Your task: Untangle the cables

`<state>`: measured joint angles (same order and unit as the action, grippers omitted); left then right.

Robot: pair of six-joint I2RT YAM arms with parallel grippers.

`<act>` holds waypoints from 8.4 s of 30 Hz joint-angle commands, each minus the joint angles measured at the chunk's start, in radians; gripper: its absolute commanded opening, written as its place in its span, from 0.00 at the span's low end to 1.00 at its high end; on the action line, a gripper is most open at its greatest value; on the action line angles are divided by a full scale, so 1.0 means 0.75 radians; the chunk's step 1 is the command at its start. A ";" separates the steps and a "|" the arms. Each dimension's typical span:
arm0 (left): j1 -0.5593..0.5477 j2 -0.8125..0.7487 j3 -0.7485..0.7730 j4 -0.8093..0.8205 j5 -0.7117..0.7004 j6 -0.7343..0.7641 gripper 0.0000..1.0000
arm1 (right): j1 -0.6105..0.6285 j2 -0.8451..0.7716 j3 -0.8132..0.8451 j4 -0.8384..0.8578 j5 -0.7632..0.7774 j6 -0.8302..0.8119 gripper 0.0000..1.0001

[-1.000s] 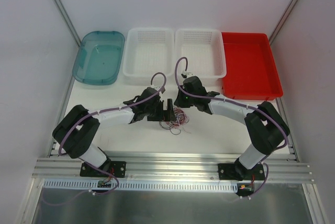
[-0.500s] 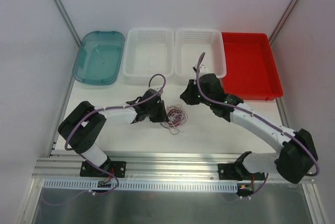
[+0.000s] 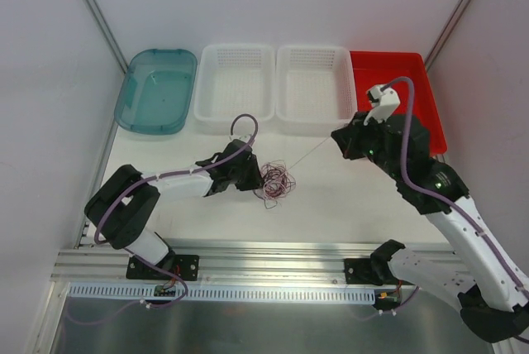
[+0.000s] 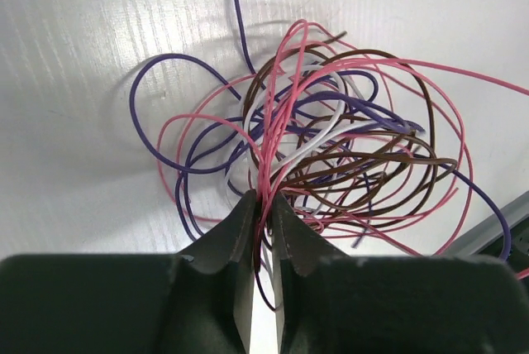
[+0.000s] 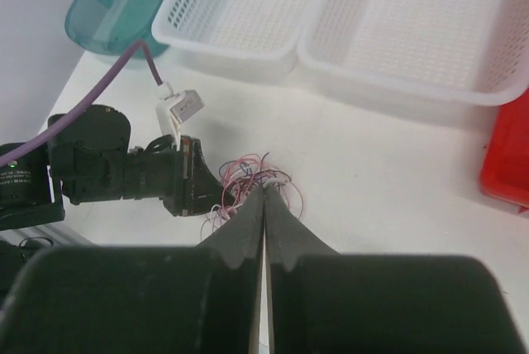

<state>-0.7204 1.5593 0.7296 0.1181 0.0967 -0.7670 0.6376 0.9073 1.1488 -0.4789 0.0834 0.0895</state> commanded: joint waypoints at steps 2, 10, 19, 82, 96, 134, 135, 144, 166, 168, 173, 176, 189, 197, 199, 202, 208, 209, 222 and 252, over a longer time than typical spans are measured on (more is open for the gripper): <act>0.011 -0.097 -0.005 -0.149 -0.123 0.012 0.11 | -0.057 -0.124 0.205 -0.096 0.136 -0.113 0.01; 0.073 -0.324 -0.034 -0.339 -0.327 0.053 0.18 | -0.093 -0.185 0.323 -0.229 0.236 -0.193 0.01; 0.257 -0.404 -0.124 -0.454 -0.405 0.065 0.22 | -0.102 -0.179 0.485 -0.316 0.296 -0.242 0.01; 0.531 -0.803 -0.073 -0.699 0.092 0.329 0.83 | 0.195 1.302 0.438 0.146 -0.596 -0.796 0.90; 0.529 -0.572 0.076 -0.699 -0.027 0.276 0.83 | 0.211 1.126 0.223 0.193 -0.631 -0.710 0.01; 0.382 -0.005 0.218 -0.708 -0.460 0.264 0.65 | 0.271 -0.091 0.374 -0.435 0.122 -0.688 0.01; 0.382 -0.009 0.218 -0.706 -0.448 0.264 0.65 | 0.258 -0.111 0.385 -0.421 0.130 -0.684 0.01; 0.376 -0.297 0.179 -0.726 -0.199 0.313 0.78 | 0.132 -0.034 0.419 -0.341 0.371 -0.672 0.01; 0.390 -1.146 -0.073 -0.693 -0.458 0.798 0.99 | -0.645 0.651 0.804 0.012 0.271 -0.629 0.01; 0.390 -1.148 -0.075 -0.693 -0.501 0.794 0.99 | -0.731 0.721 0.798 0.058 0.243 -0.590 0.01; 0.392 -1.132 -0.075 -0.691 -0.487 0.794 0.99 | -0.846 0.978 0.781 0.117 0.226 -0.496 0.01; 0.390 -1.126 -0.075 -0.691 -0.487 0.796 0.99 | -0.879 1.137 0.788 0.115 0.267 -0.467 0.06; 0.390 -1.085 -0.075 -0.691 -0.440 0.785 0.99 | -0.828 0.949 0.704 -0.012 0.090 -0.324 0.95; 0.390 -0.985 -0.061 -0.693 -0.370 0.718 0.99 | -0.589 0.550 0.305 0.006 -0.099 -0.189 0.99; 0.392 -0.969 -0.061 -0.695 -0.340 0.687 0.98 | -0.495 0.486 0.178 0.027 -0.160 -0.168 0.99; 0.392 -0.934 -0.056 -0.693 -0.262 0.638 0.94 | -0.378 0.370 0.023 0.060 -0.213 -0.125 0.99; 0.382 -0.854 -0.077 -0.693 -0.103 0.548 0.86 | -0.182 0.181 -0.239 0.156 -0.303 -0.013 0.98; 0.378 -0.846 -0.097 -0.695 -0.090 0.514 0.84 | -0.157 0.159 -0.269 0.162 -0.305 -0.013 0.98; 0.318 -0.913 -0.298 -0.526 -0.123 0.307 0.77 | -0.075 -0.001 -0.487 0.289 -0.387 0.010 0.98; 0.230 -0.764 -0.322 -0.376 -0.207 0.368 0.12 | -0.032 0.017 -0.483 0.336 -0.442 0.036 0.98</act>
<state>-0.5323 1.0058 0.4904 -0.1940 -0.0689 -0.5056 0.6048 0.9295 0.7731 -0.2726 -0.2260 0.1024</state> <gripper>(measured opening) 0.152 0.983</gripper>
